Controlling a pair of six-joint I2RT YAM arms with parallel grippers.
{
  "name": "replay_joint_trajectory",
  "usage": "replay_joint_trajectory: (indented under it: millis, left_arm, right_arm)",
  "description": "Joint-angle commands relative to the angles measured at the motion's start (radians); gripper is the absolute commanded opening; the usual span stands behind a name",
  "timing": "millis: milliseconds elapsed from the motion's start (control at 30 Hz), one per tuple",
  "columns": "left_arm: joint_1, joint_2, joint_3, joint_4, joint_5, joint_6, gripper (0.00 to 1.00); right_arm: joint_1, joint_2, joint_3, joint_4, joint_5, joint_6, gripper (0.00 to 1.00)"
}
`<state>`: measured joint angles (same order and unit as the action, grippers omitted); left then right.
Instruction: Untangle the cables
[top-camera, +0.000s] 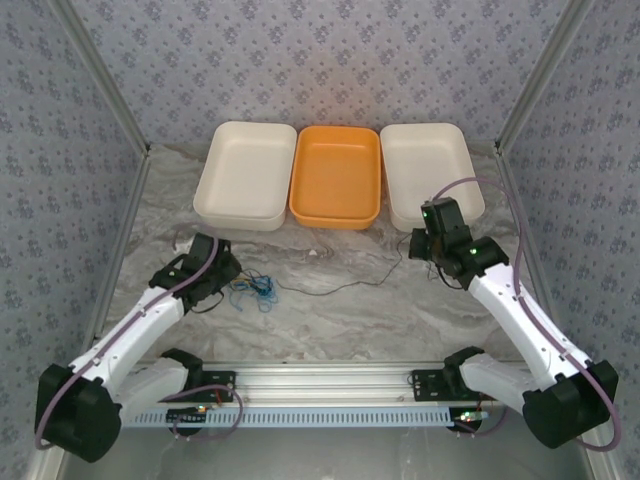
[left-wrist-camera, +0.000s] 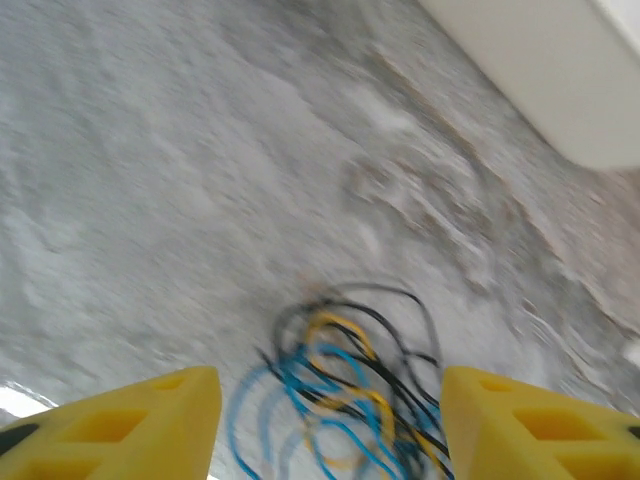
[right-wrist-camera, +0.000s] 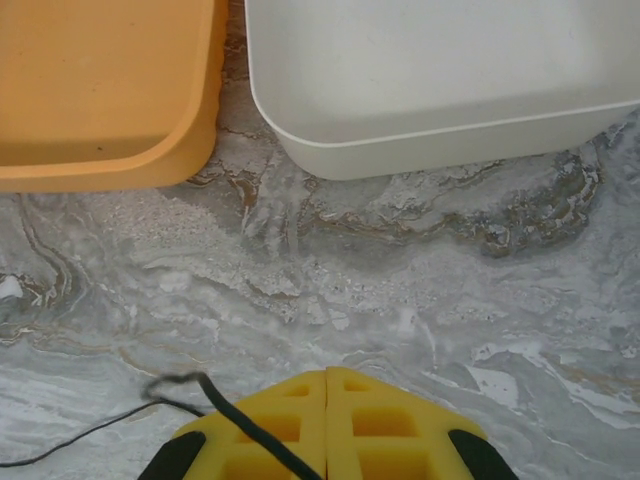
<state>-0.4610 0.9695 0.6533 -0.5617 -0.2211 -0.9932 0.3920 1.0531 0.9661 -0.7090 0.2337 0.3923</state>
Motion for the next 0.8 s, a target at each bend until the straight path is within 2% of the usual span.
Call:
replay_joint_trajectory:
  millis: [0, 100, 200, 267, 333, 433, 500, 567, 667, 767]
  left_arm:
    - [-0.174, -0.028, 0.078, -0.001, -0.002, -0.131, 0.55]
    - [-0.366, 0.021, 0.15, -0.034, -0.136, -0.249, 0.54]
    - [-0.486, 0.132, 0.181, 0.01, -0.162, -0.375, 0.54]
    - [-0.545, 0.229, 0.194, 0.045, -0.169, -0.453, 0.62]
    - [-0.574, 0.312, 0.21, 0.052, -0.178, -0.536, 0.65]
    - [-0.604, 0.404, 0.215, 0.096, -0.203, -0.64, 0.65]
    - [-0.618, 0.45, 0.228, 0.069, -0.234, -0.73, 0.64]
    - [-0.632, 0.481, 0.227, 0.028, -0.252, -0.85, 0.64]
    - [-0.642, 0.501, 0.177, 0.088, -0.25, -0.965, 0.66]
    - [-0.645, 0.528, 0.174, 0.133, -0.263, -1.011, 0.67]
  right_arm:
    - [-0.009, 0.013, -0.022, -0.036, 0.058, -0.015, 0.0]
    - [-0.031, 0.007, -0.041, -0.047, 0.087, -0.015, 0.0]
    - [-0.071, -0.009, -0.058, -0.055, 0.11, -0.009, 0.0]
    - [-0.1, -0.024, -0.067, -0.047, 0.095, -0.016, 0.0]
    - [-0.113, -0.034, -0.073, -0.038, 0.076, -0.021, 0.0]
    - [-0.117, -0.039, -0.082, -0.041, 0.07, -0.024, 0.0]
    - [-0.122, -0.05, -0.09, -0.04, 0.069, -0.024, 0.0]
    - [-0.128, -0.063, -0.097, -0.047, 0.072, -0.017, 0.0]
    - [-0.136, -0.075, -0.089, -0.058, 0.088, -0.001, 0.0]
    - [-0.143, -0.083, -0.091, -0.051, 0.081, 0.006, 0.0]
